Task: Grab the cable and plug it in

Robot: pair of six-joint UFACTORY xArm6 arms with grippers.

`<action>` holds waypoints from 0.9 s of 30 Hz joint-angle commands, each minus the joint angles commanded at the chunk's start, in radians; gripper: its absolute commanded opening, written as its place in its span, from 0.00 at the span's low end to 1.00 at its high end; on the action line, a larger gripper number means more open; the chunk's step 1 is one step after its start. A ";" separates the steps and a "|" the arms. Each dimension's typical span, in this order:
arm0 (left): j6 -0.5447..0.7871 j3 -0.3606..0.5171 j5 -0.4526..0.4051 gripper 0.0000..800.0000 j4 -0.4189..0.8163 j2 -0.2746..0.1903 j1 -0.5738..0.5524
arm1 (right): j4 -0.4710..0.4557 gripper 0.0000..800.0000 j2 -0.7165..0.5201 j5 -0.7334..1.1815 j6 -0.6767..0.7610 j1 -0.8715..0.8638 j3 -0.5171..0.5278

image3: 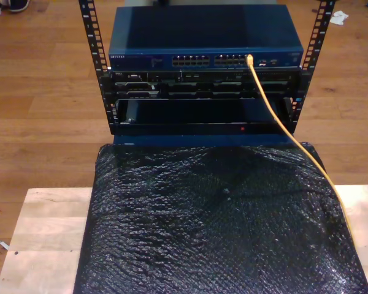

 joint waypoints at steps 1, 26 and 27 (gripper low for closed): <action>0.000 0.000 0.000 1.00 0.000 0.000 0.000 | 0.000 0.99 -0.009 0.037 -0.025 -0.041 0.000; 0.000 0.000 0.000 1.00 0.000 0.000 0.000 | -0.163 0.99 -0.084 0.489 -0.612 -0.661 0.064; 0.000 0.000 0.000 1.00 0.000 0.000 0.000 | -0.169 0.99 -0.091 0.493 -0.641 -0.678 0.077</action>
